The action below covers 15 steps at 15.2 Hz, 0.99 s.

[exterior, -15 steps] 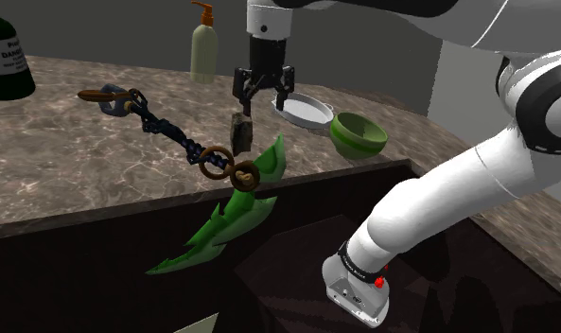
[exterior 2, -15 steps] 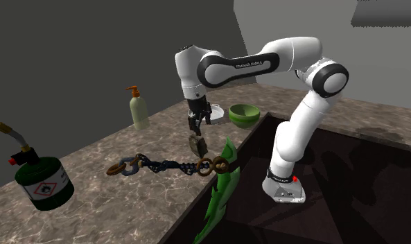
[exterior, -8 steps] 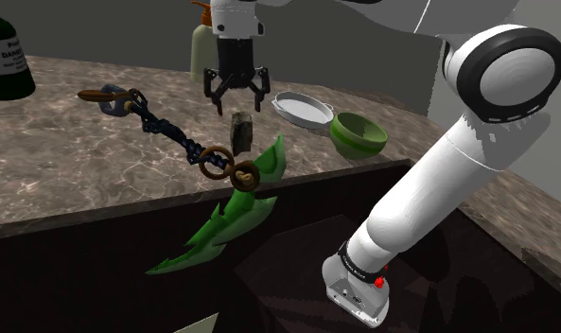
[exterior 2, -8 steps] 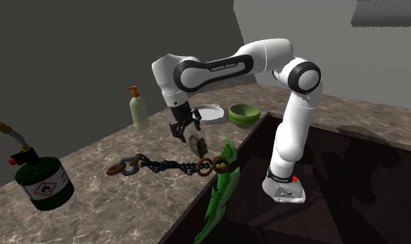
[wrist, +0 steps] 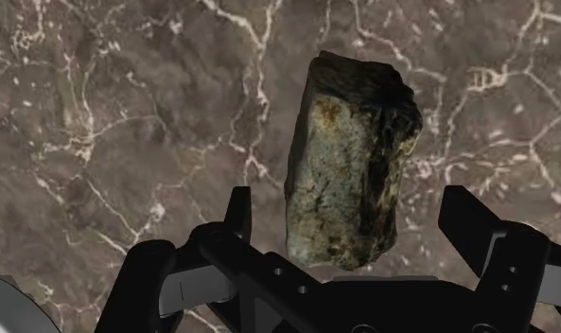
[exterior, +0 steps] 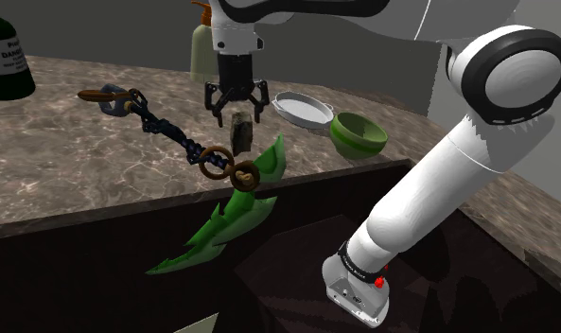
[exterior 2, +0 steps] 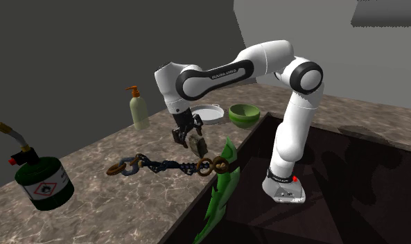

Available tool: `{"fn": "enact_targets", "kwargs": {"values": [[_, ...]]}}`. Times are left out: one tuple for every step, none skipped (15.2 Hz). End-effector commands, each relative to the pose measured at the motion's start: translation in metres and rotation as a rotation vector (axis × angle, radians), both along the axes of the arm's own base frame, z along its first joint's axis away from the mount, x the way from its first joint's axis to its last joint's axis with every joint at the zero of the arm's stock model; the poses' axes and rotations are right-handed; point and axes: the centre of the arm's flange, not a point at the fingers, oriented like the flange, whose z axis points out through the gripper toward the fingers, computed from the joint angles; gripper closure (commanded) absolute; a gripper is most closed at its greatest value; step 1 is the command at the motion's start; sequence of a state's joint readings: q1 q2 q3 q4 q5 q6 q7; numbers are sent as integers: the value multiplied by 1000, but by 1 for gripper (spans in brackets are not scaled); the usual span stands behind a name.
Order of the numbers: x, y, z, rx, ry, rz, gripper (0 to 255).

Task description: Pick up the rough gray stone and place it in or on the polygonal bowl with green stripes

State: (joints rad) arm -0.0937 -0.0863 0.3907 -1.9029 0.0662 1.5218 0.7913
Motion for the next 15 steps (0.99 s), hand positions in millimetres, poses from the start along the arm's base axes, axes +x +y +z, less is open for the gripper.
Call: {"fn": "enact_targets", "kwargs": {"values": [[0,0,-1,0,0,0,0],[0,0,-1,0,0,0,0],[0,0,-1,0,0,0,0],[0,0,-1,0,0,0,0],[0,0,0,0,0,0,0],[0,0,0,0,0,0,255],[0,0,0,0,0,0,255],[0,0,0,0,0,0,255],[0,0,0,0,0,0,255],[0,0,0,0,0,0,255],[0,0,0,0,0,0,255],[0,0,0,0,0,0,255],[0,0,0,0,0,0,255],[0,0,0,0,0,0,255],[0,0,-1,0,0,0,255]]}}
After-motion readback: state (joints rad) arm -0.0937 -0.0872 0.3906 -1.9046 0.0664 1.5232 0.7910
